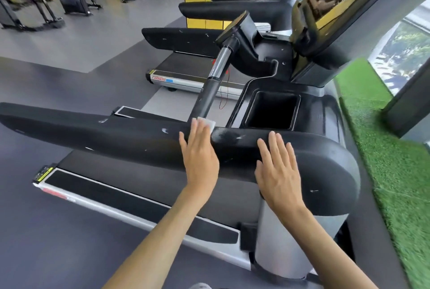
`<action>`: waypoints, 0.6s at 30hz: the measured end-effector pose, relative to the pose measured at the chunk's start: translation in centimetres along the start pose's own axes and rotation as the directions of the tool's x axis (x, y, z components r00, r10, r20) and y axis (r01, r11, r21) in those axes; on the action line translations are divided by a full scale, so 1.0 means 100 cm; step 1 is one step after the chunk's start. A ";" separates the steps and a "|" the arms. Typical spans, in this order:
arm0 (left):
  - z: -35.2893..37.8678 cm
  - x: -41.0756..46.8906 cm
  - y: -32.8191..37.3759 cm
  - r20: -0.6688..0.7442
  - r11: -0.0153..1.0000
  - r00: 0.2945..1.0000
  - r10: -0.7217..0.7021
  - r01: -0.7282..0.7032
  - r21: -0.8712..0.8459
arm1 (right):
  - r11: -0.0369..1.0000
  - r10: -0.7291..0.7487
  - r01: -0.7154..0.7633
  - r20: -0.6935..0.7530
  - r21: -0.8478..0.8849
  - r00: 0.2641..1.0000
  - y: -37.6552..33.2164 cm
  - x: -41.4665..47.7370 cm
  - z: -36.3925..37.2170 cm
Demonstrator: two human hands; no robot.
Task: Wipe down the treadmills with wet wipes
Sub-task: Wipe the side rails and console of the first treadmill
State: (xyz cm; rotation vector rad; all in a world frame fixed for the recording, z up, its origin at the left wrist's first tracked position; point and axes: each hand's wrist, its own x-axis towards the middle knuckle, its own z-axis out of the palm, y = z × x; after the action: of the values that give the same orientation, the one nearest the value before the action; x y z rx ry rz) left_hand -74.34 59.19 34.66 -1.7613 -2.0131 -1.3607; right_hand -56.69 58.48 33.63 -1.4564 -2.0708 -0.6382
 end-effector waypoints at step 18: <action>0.001 -0.011 0.024 0.018 0.973 1.000 0.023 -0.027 0.231 | 0.986 -0.148 0.139 0.093 0.090 0.985 0.020 0.001 -0.008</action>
State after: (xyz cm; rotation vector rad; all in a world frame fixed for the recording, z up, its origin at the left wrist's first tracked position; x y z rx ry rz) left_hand -71.87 58.27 35.17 -1.6918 -2.0538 -1.0583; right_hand -54.68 58.69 34.42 -1.3253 -2.2671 -0.5367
